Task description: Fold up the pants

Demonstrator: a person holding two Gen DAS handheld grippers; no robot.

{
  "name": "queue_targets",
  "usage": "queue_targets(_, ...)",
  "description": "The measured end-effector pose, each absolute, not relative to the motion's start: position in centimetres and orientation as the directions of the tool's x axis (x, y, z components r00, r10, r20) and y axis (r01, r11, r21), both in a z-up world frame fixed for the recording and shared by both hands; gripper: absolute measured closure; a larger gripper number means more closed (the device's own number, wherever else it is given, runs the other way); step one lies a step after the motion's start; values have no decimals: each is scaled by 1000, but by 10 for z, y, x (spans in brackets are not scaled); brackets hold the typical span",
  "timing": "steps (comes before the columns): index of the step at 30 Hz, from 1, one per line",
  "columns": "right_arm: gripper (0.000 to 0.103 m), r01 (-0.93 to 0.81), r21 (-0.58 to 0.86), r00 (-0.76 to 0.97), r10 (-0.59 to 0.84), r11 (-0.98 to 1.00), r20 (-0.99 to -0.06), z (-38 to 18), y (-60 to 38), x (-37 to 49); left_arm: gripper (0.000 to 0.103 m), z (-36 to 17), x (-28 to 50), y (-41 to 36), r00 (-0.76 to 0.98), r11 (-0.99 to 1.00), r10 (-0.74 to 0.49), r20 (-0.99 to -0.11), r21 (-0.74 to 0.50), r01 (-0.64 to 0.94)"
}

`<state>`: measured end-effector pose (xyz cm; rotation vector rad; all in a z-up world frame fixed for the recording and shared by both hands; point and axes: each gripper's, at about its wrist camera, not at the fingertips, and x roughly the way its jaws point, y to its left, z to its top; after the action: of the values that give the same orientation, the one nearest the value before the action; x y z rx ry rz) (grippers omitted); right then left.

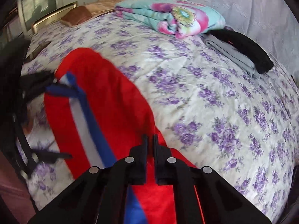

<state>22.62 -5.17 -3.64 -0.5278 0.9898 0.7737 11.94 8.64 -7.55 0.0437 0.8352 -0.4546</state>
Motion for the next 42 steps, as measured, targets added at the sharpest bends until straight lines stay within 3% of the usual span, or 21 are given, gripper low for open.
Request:
queue_targets(5, 97, -822, -185, 411, 337, 539, -847, -48, -45, 191, 5, -24, 100, 95, 671, 852, -502, -545, -178, 493)
queue_targets(7, 97, -835, -215, 422, 339, 506, -841, -53, -43, 181, 5, -24, 111, 79, 649, 846, -498, -575, -156, 510)
queue_targets(10, 90, -849, -206, 400, 337, 487, -853, -58, -44, 175, 5, -74, 152, 60, 482, 874, -415, -772, -190, 447)
queue_targets(12, 81, -856, -193, 384, 341, 479, -858, -56, -45, 174, 6, -99, 158, 52, 460, 896, -327, -826, -116, 429)
queue_targets(14, 68, -868, -143, 343, 366, 476, -865, -54, -48, 175, 5, -96, 145, 36, 488, 882, -291, -823, -32, 471)
queue_targets(18, 64, -862, 40, 239, 475, 505, -847, -38, -64, 191, 5, -97, 148, 37, 477, 881, -297, -827, -45, 470)
queue_targets(20, 48, -834, 145, 220, 561, 533, -798, -23, -77, 209, 5, -99, 147, 38, 477, 882, -297, -827, -45, 470)
queue_targets(21, 45, -814, 180, 222, 582, 552, -783, -20, -81, 219, 5, -99, 147, 37, 479, 881, -291, -828, -38, 471)
queue_targets(24, 44, -760, 275, 156, 576, 589, -802, -29, -90, 251, 5, -100, 147, 38, 479, 881, -294, -827, -40, 471)
queue_targets(28, 44, -766, 415, -93, 554, 491, -827, -48, -80, 250, 5, -100, 143, 40, 480, 881, -294, -826, -40, 472)
queue_targets(31, 39, -814, 416, -177, 509, 406, -842, -52, -67, 230, 5, -100, 143, 40, 479, 881, -294, -827, -40, 472)
queue_targets(34, 39, -827, 385, -186, 446, 410, -875, -65, -62, 224, 5, -100, 143, 40, 480, 881, -294, -827, -39, 471)
queue_targets(42, 38, -782, 419, -194, 459, 461, -867, -68, -65, 237, 5, -100, 143, 40, 481, 881, -293, -826, -39, 471)
